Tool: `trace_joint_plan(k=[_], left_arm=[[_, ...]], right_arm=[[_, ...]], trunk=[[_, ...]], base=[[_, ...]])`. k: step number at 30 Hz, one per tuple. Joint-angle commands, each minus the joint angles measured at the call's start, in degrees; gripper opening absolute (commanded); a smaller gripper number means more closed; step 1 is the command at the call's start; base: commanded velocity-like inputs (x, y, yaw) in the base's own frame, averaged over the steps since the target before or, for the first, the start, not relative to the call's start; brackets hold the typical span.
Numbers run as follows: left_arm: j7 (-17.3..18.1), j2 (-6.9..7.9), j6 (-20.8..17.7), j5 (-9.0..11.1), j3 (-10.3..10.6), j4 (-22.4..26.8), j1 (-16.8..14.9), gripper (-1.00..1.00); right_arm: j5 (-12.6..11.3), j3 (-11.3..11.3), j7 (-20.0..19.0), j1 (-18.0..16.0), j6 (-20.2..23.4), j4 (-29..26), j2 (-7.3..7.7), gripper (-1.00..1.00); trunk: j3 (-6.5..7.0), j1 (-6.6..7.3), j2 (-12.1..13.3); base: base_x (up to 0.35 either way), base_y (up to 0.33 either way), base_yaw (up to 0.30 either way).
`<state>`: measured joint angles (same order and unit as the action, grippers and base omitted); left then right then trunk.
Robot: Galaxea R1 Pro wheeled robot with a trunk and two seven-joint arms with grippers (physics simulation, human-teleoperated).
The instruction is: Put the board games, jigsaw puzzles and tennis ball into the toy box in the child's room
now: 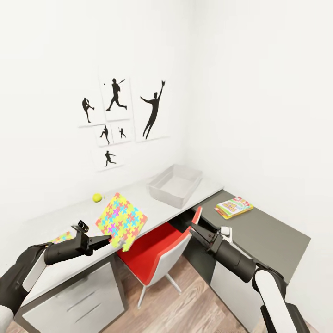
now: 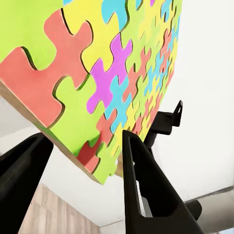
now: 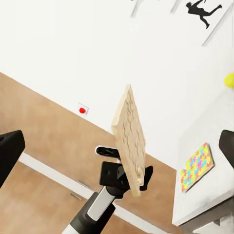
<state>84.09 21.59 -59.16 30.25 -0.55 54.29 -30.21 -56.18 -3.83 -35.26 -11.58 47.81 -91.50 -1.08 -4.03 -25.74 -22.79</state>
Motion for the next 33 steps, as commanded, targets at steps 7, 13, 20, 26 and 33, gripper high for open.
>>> trace_joint_plan(k=[7, 13, 20, 26, 33], left_arm=[[0.11, 0.11, -0.61, 0.16, 0.02, 0.03, -0.02, -1.00], [0.18, 0.14, -0.61, 0.16, 0.02, 0.03, -0.02, -1.00], [0.20, 1.12, -0.64, 0.20, -0.17, 0.03, -0.02, -1.00], [0.77, 2.48, -0.69, 0.67, -0.40, -0.02, -0.02, -1.00], [2.28, 2.82, -0.69, 0.31, -0.42, -0.05, -0.02, -1.00]], right_arm=[[0.02, -0.12, -0.16, -0.09, 0.35, 0.01, -0.06, 1.00], [0.02, -0.12, -0.16, -0.08, 0.35, 0.01, -0.06, 1.00], [0.02, -0.05, -0.16, -0.10, 0.35, 0.01, -0.06, 1.00], [0.02, -0.10, -0.16, -0.08, 0.35, 0.05, -0.06, 1.00], [0.09, -0.22, -0.16, -0.08, 0.35, 0.16, -0.01, 1.00]], trunk=[[0.12, -0.04, -0.13], [0.33, -0.04, -0.13], [0.58, -0.04, -0.13], [0.79, -0.04, -0.13], [0.86, -0.04, -0.13]], base=[[0.000, 0.000, -0.264], [0.000, 0.000, -0.263], [0.000, 0.000, -0.243], [0.000, 0.000, -0.211], [0.000, 0.000, -0.077]])
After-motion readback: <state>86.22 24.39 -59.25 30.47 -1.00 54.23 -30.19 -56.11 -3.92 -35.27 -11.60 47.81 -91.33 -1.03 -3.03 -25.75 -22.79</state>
